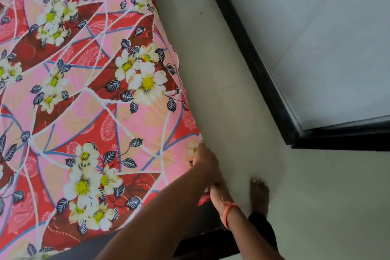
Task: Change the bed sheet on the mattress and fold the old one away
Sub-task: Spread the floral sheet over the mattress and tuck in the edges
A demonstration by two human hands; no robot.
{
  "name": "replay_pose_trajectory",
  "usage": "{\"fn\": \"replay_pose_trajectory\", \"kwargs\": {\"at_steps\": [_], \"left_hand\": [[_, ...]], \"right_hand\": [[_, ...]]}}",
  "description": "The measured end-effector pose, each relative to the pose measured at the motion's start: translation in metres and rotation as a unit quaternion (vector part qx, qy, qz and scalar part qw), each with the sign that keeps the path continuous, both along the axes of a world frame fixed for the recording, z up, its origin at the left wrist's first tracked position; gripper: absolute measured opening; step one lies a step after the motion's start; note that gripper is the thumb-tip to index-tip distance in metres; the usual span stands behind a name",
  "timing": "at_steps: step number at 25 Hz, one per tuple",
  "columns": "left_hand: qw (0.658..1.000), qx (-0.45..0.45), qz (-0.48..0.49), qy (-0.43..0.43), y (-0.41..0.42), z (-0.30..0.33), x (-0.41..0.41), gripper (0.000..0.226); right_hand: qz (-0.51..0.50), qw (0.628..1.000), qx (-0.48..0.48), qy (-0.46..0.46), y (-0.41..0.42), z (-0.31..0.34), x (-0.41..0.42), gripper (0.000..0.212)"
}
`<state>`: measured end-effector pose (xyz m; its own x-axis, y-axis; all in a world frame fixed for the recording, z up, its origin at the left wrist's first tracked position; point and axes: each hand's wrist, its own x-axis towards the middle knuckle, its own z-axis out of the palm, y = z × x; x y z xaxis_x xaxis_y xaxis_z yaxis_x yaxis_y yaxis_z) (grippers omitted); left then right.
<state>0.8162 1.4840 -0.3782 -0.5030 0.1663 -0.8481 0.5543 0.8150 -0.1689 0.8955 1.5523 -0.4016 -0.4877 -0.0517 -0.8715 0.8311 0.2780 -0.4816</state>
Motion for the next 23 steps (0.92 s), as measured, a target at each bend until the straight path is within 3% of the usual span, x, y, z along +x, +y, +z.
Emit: {"fn": "replay_pose_trajectory", "kwargs": {"at_steps": [1, 3, 6, 8, 11, 14, 16, 17, 20, 22, 23], "left_hand": [[1.0, -0.009, 0.014, -0.005, 0.003, -0.004, -0.002, 0.052], [0.998, -0.035, 0.059, -0.015, 0.012, -0.01, -0.007, 0.048], [0.994, -0.048, 0.098, -0.032, 0.015, -0.013, -0.012, 0.049], [0.987, -0.009, 0.158, -0.038, 0.014, -0.006, -0.01, 0.042], [0.955, 0.145, 0.26, 0.004, 0.011, 0.004, -0.01, 0.037], [0.895, 0.251, 0.345, 0.134, -0.001, 0.007, -0.034, 0.037], [0.838, 0.288, 0.364, 0.285, -0.015, 0.009, -0.057, 0.044], [0.816, 0.281, 0.36, 0.355, -0.026, 0.015, -0.07, 0.049], [0.742, 0.161, 0.455, 0.465, -0.071, 0.016, -0.084, 0.061], [0.701, 0.102, 0.533, 0.462, -0.093, 0.014, -0.079, 0.066], [0.696, 0.091, 0.549, 0.453, -0.093, 0.009, -0.072, 0.068]], "right_hand": [[0.044, 0.999, -0.014, -0.024, 0.005, 0.0, -0.004, 0.018], [0.153, 0.987, -0.012, -0.049, 0.027, 0.005, -0.018, 0.025], [0.228, 0.973, 0.03, -0.027, 0.064, 0.022, -0.054, 0.014], [0.261, 0.964, 0.049, -0.021, 0.085, 0.016, -0.074, 0.026], [0.216, 0.972, 0.025, -0.092, 0.093, 0.01, -0.102, 0.027], [0.101, 0.988, 0.025, -0.112, 0.077, -0.007, -0.134, 0.026], [0.04, 0.994, 0.001, -0.106, 0.052, -0.018, -0.156, 0.018], [0.037, 0.995, -0.027, -0.094, 0.036, -0.021, -0.167, 0.015], [0.074, 0.994, -0.083, -0.002, -0.033, -0.013, -0.187, 0.05], [0.044, 0.991, -0.126, -0.004, -0.077, -0.005, -0.178, 0.059], [0.023, 0.988, -0.15, -0.017, -0.092, -0.012, -0.169, 0.066]]}}
